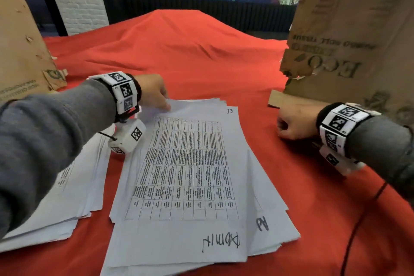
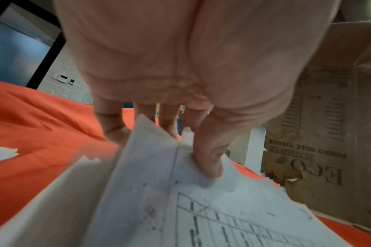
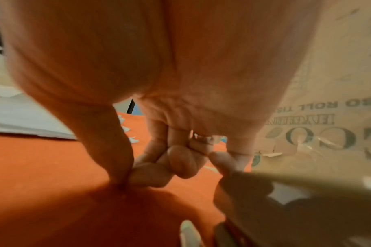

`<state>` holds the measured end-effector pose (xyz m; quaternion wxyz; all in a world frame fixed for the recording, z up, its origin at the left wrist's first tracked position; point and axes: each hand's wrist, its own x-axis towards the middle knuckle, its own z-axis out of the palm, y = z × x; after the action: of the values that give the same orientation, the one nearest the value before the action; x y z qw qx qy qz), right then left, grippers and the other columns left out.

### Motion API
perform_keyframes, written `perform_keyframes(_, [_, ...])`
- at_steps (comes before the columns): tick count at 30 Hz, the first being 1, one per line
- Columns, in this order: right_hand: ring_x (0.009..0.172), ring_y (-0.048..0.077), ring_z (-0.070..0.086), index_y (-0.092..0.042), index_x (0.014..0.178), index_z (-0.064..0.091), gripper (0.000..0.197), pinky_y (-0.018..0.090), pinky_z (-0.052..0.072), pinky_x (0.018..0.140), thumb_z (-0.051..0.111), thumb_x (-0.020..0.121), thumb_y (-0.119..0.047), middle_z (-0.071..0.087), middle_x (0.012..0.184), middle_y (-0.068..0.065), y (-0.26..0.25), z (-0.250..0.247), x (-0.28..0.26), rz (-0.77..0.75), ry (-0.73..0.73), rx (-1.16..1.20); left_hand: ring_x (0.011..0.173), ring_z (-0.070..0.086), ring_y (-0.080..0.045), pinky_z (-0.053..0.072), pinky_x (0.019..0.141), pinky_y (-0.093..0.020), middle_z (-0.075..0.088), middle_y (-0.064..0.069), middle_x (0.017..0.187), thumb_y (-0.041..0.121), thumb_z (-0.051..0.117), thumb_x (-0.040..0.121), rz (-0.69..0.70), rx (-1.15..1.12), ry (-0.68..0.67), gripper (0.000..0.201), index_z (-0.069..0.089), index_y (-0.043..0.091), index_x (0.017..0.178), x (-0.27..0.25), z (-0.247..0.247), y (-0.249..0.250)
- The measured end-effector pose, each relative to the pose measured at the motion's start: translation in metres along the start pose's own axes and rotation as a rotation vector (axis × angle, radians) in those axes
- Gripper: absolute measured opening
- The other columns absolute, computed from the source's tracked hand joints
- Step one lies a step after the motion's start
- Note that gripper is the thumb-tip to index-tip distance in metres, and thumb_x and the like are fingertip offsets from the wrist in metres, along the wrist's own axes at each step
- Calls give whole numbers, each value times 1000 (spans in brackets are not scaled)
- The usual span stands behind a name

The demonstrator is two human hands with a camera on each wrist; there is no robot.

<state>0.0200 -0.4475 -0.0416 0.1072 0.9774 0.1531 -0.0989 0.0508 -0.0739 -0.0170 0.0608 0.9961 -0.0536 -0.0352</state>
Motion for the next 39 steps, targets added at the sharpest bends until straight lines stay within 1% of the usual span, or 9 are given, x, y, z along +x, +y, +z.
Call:
perform_keyframes(3, [64,10,66,-25,72,74,15,28,55,69,72,86,-30,72,67,-9,1,0,-4,-21,30,90,67,63,-12,50,61,-26,72,7,75,29,74,92,-2,-34,-50,17,74,24,76,-8,-1,2])
perform_keyframes(9, [74,11,63,-30,89,81,9,25,46,74,83,83,-36,67,73,-18,37,-21,-33,79,251,166,92,71,-22,59,85,-40,71,6,101,39,88,80,-31,-137,-86,27,70,33,99,-18,4,5])
perform_keyframes(11, [86,18,61,-31,101,74,28,26,46,79,81,80,-48,65,84,-12,53,-15,-42,192,198,95,92,73,-26,61,86,-44,71,6,100,41,90,77,-64,-115,-122,35,72,33,106,-22,8,6])
perform_keyframes(14, [102,22,62,-26,118,58,48,25,49,83,80,81,-50,62,105,-3,57,4,-53,278,-39,-3,86,71,-19,55,76,-30,75,9,94,39,87,81,-48,-88,-126,33,79,26,111,-28,18,9])
perform_keyframes(19, [48,25,69,-14,113,62,26,32,59,47,71,91,-24,71,76,11,27,-24,-70,242,71,267,122,53,-26,47,103,-39,52,-1,138,57,85,75,74,88,-31,74,58,25,136,-48,15,18])
perform_keyframes(22, [54,29,71,-31,117,60,34,43,61,52,70,84,-30,74,74,9,-22,-56,-74,66,209,417,127,48,-24,46,106,-47,45,4,142,65,84,70,189,206,-108,76,55,35,134,-74,4,23])
perform_keyframes(29, [69,26,67,-10,106,75,28,29,54,54,67,86,-28,76,87,7,-148,-58,-19,-151,79,324,117,62,-27,50,98,-42,51,-9,145,84,47,86,308,400,-380,81,8,62,154,-120,22,30])
perform_keyframes(33, [48,18,56,-4,83,71,20,22,42,41,60,87,-20,67,67,5,-159,-52,3,-62,41,339,102,68,-28,45,67,-30,66,-13,123,90,37,85,361,427,-372,80,-5,70,150,-126,28,28])
perform_keyframes(39, [40,24,50,-2,75,68,17,27,41,44,64,85,-15,57,49,5,-157,-57,7,-55,-23,438,89,69,-25,32,52,-28,69,-13,117,88,34,88,415,486,-391,80,-11,67,151,-124,28,35])
